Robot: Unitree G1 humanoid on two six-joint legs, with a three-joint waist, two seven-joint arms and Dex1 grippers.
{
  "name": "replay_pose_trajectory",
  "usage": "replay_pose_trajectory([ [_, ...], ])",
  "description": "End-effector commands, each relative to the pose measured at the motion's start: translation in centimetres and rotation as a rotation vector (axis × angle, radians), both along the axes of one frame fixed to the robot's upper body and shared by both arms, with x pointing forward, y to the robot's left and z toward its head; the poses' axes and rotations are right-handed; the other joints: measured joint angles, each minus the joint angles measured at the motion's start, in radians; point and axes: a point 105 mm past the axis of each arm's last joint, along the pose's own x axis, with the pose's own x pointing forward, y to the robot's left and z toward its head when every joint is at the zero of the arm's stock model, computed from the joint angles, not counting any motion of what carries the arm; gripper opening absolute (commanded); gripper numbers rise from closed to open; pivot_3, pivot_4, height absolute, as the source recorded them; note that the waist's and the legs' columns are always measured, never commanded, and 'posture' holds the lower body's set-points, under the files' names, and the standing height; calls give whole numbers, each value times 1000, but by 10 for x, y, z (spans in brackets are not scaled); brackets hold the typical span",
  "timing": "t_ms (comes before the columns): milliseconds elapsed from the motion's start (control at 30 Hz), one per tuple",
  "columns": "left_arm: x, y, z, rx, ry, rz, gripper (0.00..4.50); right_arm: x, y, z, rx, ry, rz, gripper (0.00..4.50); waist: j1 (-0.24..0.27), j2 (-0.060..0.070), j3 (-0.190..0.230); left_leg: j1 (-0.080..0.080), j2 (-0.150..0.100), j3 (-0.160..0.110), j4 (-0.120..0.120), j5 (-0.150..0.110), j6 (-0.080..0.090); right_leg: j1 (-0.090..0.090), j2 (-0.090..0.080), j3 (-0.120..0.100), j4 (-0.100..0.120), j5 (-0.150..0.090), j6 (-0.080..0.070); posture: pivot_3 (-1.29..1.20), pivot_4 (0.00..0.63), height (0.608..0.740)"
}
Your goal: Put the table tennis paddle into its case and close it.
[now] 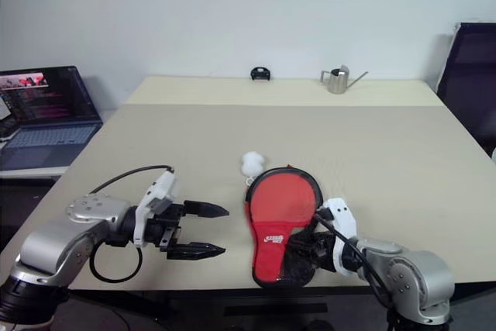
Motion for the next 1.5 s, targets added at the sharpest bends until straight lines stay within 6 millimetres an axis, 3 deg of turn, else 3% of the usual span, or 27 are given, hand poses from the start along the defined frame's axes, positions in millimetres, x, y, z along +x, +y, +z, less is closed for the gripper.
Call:
replay_pose_trajectory([
  [33,-4,-5,9,-25,-40,-26,4500,-1,-13,7,-19,-35,-32,4413,2,0,0,0,0,0,0,0,0,0,0,0,0,0,0,0,150,740],
  [233,1,-3,12,-56,-58,33,4500,13,-22,40,15,-163,-21,4413,-1,1,0,0,0,0,0,0,0,-1,0,0,0,0,0,0,150,740],
  [400,20,-1,23,-112,-130,159,4500,30,-19,61,-14,-283,35,4413,-1,0,0,0,0,0,0,0,0,0,0,0,0,0,0,0,150,740],
  [533,46,14,24,-118,-228,373,4500,46,-1,73,-31,-368,130,4413,-3,0,1,0,0,0,0,0,0,0,0,1,-1,0,0,0,150,740],
  [767,63,37,16,-93,-280,595,4500,66,21,73,-98,-472,273,4413,0,0,1,-1,0,0,0,0,0,-1,0,0,-2,0,0,0,150,740],
  [967,63,55,20,-73,-297,650,4500,78,44,61,-105,-486,357,4413,0,0,1,-2,0,-1,0,0,0,-1,0,0,-2,0,0,0,150,740],
  [1133,78,59,23,-85,-300,733,4500,83,53,33,-117,-454,383,4413,4,0,1,-2,0,-1,0,0,0,-1,0,-1,-2,0,0,0,150,740],
  [1300,87,48,22,-97,-272,719,4500,90,50,16,-167,-450,371,4413,3,0,1,-2,0,-1,0,0,0,-1,0,0,-2,0,0,0,150,740],
  [1500,123,12,26,-139,-228,671,4500,93,43,2,-196,-442,344,4413,6,-1,0,-2,-1,-1,1,0,0,0,0,-1,-1,0,0,0,150,740],
])
